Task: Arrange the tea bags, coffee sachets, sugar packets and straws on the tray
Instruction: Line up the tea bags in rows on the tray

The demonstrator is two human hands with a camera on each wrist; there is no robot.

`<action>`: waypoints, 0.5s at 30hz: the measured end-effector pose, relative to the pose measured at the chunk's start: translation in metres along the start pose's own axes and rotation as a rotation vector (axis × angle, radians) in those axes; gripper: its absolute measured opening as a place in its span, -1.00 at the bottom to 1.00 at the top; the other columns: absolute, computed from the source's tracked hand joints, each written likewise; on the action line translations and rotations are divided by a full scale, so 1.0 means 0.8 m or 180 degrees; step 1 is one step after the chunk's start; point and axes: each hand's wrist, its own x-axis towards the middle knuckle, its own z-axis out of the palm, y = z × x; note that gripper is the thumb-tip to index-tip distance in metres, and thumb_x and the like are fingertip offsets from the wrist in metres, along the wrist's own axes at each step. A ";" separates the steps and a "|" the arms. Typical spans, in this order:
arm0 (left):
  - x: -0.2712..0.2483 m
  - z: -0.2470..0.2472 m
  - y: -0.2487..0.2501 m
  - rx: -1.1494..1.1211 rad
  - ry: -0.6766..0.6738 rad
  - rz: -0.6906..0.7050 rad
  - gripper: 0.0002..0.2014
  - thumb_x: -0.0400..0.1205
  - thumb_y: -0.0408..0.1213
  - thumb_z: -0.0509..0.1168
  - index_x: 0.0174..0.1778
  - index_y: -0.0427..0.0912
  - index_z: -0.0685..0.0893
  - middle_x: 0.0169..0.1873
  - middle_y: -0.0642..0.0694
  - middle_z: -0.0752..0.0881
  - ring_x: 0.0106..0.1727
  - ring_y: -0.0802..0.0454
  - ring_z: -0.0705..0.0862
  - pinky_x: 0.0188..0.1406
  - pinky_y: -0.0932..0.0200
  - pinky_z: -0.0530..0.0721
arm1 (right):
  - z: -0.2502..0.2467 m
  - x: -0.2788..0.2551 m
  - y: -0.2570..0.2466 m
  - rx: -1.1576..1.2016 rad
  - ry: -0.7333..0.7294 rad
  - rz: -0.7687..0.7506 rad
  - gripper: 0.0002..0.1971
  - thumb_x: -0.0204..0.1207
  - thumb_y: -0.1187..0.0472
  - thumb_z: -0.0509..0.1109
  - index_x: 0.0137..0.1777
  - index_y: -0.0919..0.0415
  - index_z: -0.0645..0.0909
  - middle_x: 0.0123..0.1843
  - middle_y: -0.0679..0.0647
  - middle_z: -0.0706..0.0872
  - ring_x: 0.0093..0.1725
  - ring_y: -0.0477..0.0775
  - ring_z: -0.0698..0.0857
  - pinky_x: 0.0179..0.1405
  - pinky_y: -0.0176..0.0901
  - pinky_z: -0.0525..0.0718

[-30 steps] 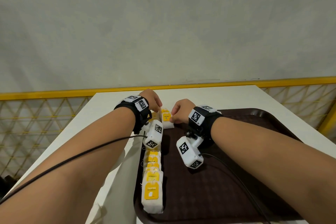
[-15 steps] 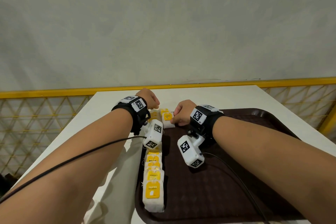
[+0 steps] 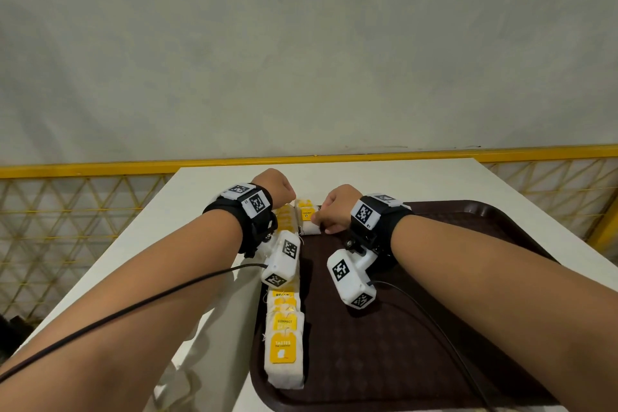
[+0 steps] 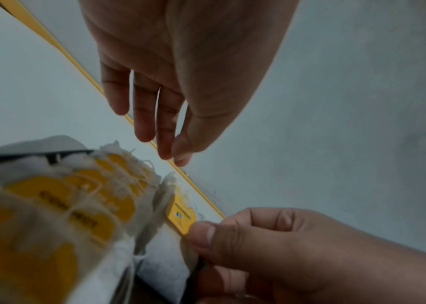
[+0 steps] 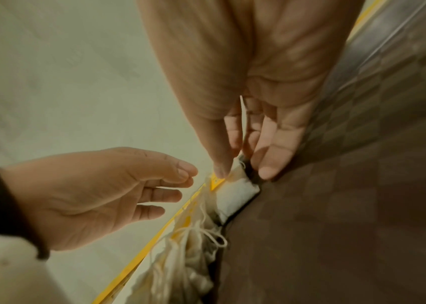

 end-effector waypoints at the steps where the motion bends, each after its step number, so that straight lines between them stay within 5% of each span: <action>1: -0.002 -0.001 0.001 0.0010 0.0005 0.0000 -0.82 0.59 -0.36 0.32 0.03 -0.29 0.79 0.06 -0.16 0.77 0.13 -0.08 0.70 0.08 0.10 0.64 | 0.000 -0.001 0.002 0.0012 0.0015 -0.0065 -0.75 0.34 0.38 0.59 -0.39 0.24 0.55 -0.36 0.17 0.68 -0.32 0.13 0.72 -0.11 0.01 0.81; 8: -0.014 -0.003 0.005 0.0035 -0.0114 0.0016 -0.81 0.60 -0.39 0.31 0.08 -0.22 0.77 0.17 -0.14 0.73 0.20 -0.05 0.65 0.07 0.18 0.56 | 0.010 -0.004 -0.003 -0.0239 0.0058 -0.0185 -0.81 0.26 0.45 0.58 -0.37 0.24 0.62 -0.29 0.21 0.70 -0.22 0.16 0.70 0.05 0.15 0.76; 12: -0.027 -0.009 0.008 0.0072 -0.0157 -0.0152 -0.66 0.69 -0.48 0.11 0.35 -0.33 0.61 0.39 -0.22 0.56 0.40 -0.15 0.53 0.28 0.13 0.49 | 0.013 -0.009 0.000 -0.0295 0.0361 -0.0177 -0.80 0.40 0.40 0.44 0.01 0.43 0.70 0.10 0.37 0.74 0.08 0.30 0.73 0.17 0.14 0.71; 15: -0.041 -0.009 0.009 0.0192 -0.0364 -0.0213 -0.63 0.71 -0.45 0.06 0.42 -0.41 0.51 0.40 -0.32 0.54 0.24 -0.14 0.57 0.10 0.12 0.52 | 0.020 -0.016 0.005 -0.0403 0.0382 -0.0216 -0.61 0.45 0.44 0.35 0.28 0.55 0.58 0.28 0.46 0.63 0.26 0.36 0.64 0.24 0.12 0.64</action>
